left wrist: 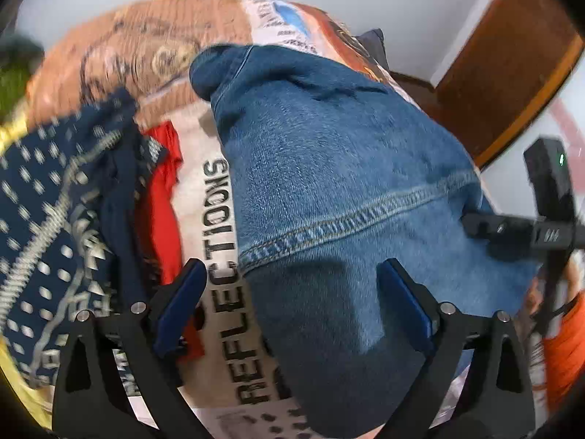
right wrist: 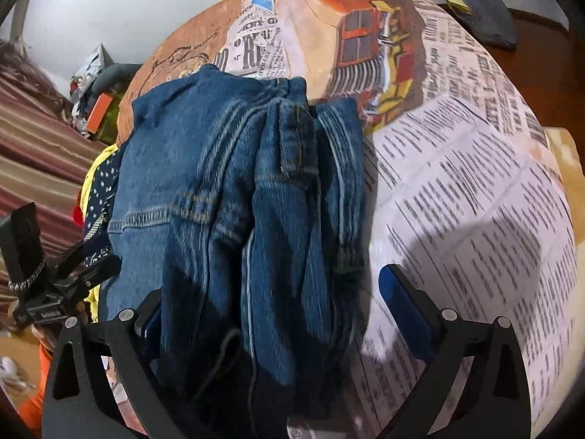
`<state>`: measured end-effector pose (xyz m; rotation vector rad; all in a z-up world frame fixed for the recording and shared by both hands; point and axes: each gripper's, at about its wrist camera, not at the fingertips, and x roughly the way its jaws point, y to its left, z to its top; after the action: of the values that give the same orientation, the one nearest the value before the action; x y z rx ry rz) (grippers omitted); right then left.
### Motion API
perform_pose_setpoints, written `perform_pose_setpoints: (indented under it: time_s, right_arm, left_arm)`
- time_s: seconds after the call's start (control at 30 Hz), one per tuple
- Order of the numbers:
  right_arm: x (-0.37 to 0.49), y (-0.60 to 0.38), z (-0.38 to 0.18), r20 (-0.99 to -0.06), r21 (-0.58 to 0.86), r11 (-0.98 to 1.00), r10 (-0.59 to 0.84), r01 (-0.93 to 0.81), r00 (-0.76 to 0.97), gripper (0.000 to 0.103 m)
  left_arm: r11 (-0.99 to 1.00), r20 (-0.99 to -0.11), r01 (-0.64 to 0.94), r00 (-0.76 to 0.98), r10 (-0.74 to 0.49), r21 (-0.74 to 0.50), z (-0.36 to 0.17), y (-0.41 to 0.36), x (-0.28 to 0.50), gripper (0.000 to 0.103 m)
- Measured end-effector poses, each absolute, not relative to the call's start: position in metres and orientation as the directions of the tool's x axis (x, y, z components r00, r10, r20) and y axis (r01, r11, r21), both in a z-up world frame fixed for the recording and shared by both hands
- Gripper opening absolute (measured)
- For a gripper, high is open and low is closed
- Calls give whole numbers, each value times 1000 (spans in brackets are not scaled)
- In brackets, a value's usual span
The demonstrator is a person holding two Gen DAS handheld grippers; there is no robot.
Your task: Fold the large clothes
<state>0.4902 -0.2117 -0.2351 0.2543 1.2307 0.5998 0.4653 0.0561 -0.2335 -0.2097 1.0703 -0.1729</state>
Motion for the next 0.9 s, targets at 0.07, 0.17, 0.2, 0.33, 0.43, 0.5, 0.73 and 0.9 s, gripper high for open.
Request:
perform_pose_setpoints:
  time_s: [0.07, 0.17, 0.2, 0.33, 0.43, 0.5, 0.73, 0.9]
  right_arm:
    - [497, -207, -236, -804, 489, 817, 558, -304, 206, 99]
    - [503, -204, -239, -785, 519, 798, 586, -306, 198, 102]
    - [505, -202, -240, -784, 518, 797, 588, -310, 199, 102]
    - [505, -193, -238, -797, 494, 804, 571, -329, 197, 100]
    - [505, -191, -236, -797, 497, 798, 575, -342, 183, 95]
    - [504, -190, -235, -792, 511, 790, 586, -339, 173, 81]
    - [495, -187, -226, -776, 538, 784, 604, -309, 183, 49]
    - [482, -180, -206, -787, 498, 805, 576, -322, 223, 35]
  left_arm:
    - [949, -847, 18, 447, -290, -315, -241, 60, 473, 96]
    - [911, -837, -26, 406, -367, -412, -256, 67, 488, 96]
    - [894, -828, -30, 391, -401, -447, -261, 69, 492, 96]
    - [868, -805, -5, 377, -458, -497, -268, 71, 502, 97]
    - [873, -806, 26, 370, -461, -487, -268, 66, 506, 97]
    - [871, -805, 32, 365, -467, -491, -267, 64, 510, 97]
    - [874, -792, 71, 394, -467, -480, -254, 55, 514, 68]
    - [864, -768, 98, 415, -487, -495, -227, 52, 504, 43]
